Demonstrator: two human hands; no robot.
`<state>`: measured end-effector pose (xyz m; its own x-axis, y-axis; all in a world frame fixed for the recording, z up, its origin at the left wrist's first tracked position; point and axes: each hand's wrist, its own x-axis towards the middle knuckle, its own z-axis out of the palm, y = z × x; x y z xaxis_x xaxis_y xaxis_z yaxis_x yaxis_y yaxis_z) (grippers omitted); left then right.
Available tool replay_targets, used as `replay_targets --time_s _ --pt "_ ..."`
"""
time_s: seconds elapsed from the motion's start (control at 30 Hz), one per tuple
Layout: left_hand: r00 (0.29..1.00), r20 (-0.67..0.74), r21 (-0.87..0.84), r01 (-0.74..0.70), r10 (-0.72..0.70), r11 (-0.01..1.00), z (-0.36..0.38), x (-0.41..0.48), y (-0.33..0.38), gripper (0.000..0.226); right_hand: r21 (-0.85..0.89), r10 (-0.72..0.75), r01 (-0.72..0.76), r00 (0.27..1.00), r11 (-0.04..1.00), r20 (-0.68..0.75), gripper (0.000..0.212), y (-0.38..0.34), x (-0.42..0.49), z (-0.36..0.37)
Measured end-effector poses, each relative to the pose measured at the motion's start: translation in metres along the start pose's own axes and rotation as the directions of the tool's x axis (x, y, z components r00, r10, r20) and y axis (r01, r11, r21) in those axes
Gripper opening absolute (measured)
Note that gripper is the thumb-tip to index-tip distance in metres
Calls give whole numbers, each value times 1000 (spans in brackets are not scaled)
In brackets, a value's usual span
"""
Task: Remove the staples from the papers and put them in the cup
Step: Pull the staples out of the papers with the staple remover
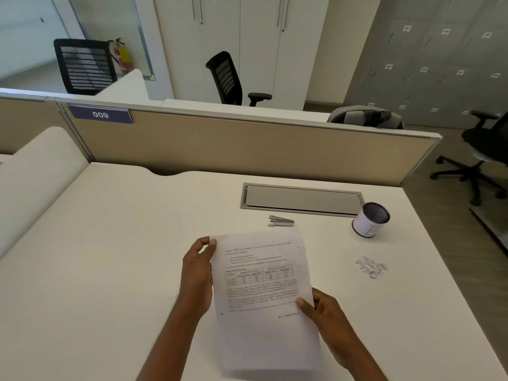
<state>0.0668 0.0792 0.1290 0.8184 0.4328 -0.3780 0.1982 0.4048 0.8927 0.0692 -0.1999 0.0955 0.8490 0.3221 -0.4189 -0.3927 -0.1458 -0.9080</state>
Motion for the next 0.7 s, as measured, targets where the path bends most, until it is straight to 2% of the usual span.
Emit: replay_targets --time_s 0.13,0.23,0.33,0.47,0.6,0.7 --pt "998 63 44 16 -18 999 4 -10 12 20 70 7 -3 998 998 -63 28 2 -20 -3" --pt "995 100 62 10 -16 998 8 -16 19 24 68 -30 38 992 997 -121 39 0 -32 -6" --pt "992 129 78 -23 13 997 15 -24 24 23 41 -47 55 985 998 -165 20 -3 -44 -12" --pt "989 138 61 -54 45 997 22 -26 28 25 10 -65 69 975 998 -211 21 -14 -62 -13" --pt "991 130 42 -49 43 998 38 -24 33 29 -98 -195 176 953 979 -232 26 -39 -88 -3" --pt "986 165 -21 -5 9 1000 58 -22 39 36 -261 -352 309 926 914 -135 34 -66 -117 14"
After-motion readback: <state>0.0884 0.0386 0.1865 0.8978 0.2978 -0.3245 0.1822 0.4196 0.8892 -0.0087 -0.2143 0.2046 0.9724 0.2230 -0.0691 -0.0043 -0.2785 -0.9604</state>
